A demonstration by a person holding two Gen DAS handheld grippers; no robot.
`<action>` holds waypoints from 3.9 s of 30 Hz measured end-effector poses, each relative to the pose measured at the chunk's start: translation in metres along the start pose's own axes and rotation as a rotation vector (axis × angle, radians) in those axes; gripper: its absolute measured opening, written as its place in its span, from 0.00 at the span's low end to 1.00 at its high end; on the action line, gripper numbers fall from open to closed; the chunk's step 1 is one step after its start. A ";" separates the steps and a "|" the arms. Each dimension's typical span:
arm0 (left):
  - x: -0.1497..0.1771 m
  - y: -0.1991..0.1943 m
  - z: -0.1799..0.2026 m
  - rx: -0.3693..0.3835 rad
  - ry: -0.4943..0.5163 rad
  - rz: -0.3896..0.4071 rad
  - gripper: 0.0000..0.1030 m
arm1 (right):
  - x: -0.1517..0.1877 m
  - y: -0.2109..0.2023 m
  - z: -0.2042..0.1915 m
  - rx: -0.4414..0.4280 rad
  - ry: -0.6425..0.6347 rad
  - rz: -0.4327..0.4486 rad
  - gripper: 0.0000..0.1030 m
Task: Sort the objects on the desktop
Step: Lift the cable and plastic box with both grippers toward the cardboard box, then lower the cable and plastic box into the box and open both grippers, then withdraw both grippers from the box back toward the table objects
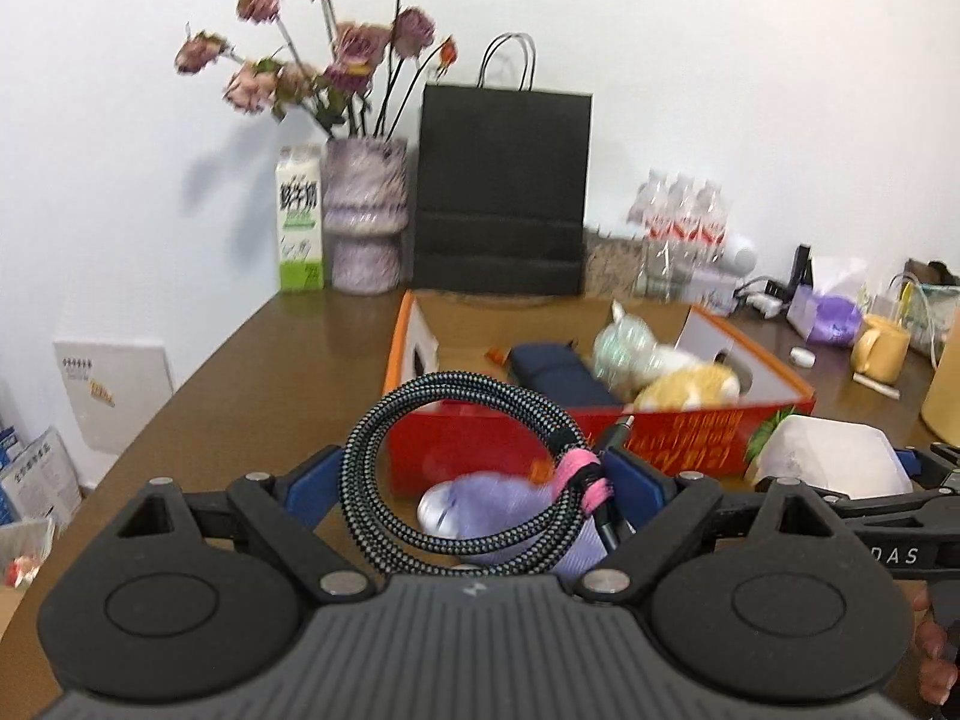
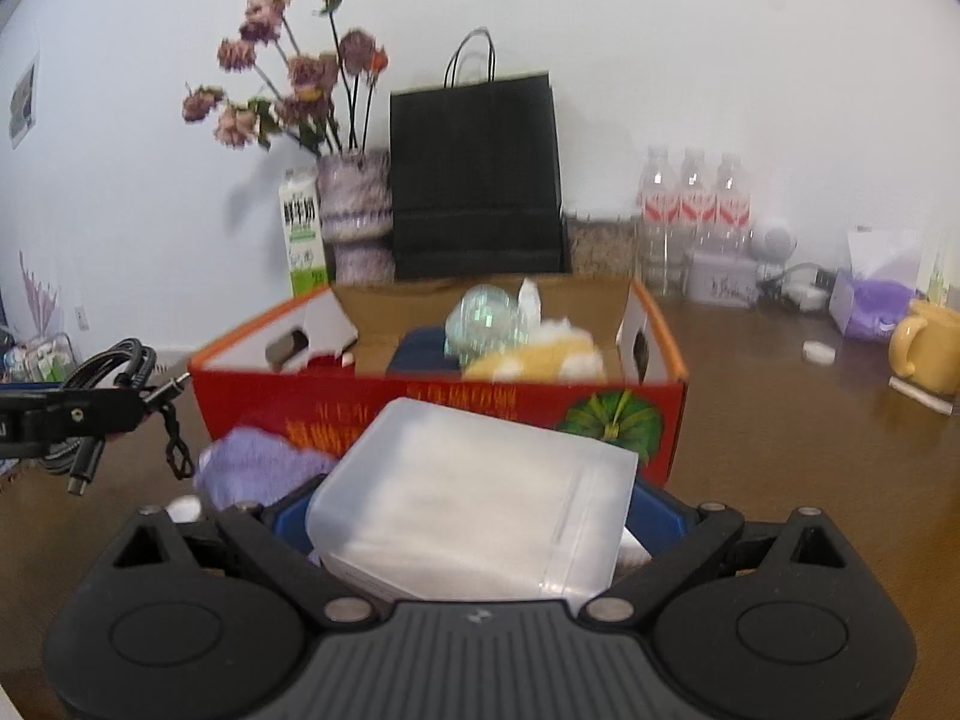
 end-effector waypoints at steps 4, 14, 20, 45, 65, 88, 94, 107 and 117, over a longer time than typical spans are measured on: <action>-0.019 0.011 0.009 0.024 -0.004 0.039 0.90 | -0.024 0.007 0.004 0.015 -0.008 0.045 0.97; -0.060 0.072 0.014 0.026 -0.049 0.058 0.90 | -0.079 0.059 0.010 0.040 -0.044 0.086 0.97; -0.078 0.124 0.016 0.002 -0.058 0.030 0.90 | -0.107 0.112 0.023 0.057 -0.070 0.047 0.97; -0.078 0.218 0.020 -0.071 -0.038 -0.155 0.91 | -0.123 0.203 0.049 0.050 -0.049 -0.119 0.97; -0.095 0.181 0.024 -0.118 -0.023 -0.027 1.00 | -0.139 0.164 0.036 0.046 -0.092 -0.039 1.00; -0.075 0.066 0.019 -0.075 -0.039 0.041 1.00 | -0.115 0.040 0.011 0.026 -0.063 0.051 1.00; -0.050 0.039 0.010 -0.075 -0.055 0.027 1.00 | -0.089 0.013 0.008 0.027 -0.052 0.038 1.00; 0.005 0.013 -0.020 -0.120 -0.072 -0.042 1.00 | -0.018 -0.012 0.018 0.063 -0.043 -0.056 1.00; 0.051 0.017 -0.031 -0.115 -0.028 -0.145 1.00 | 0.030 0.000 0.031 0.113 -0.038 -0.173 1.00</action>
Point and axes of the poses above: each gripper's, at about its wrist camera, not at the fingertips, and y roughly the way its jaws point, z to its right, x to its underside, the point moved 1 cm from there along y, roughly the way its jaws point
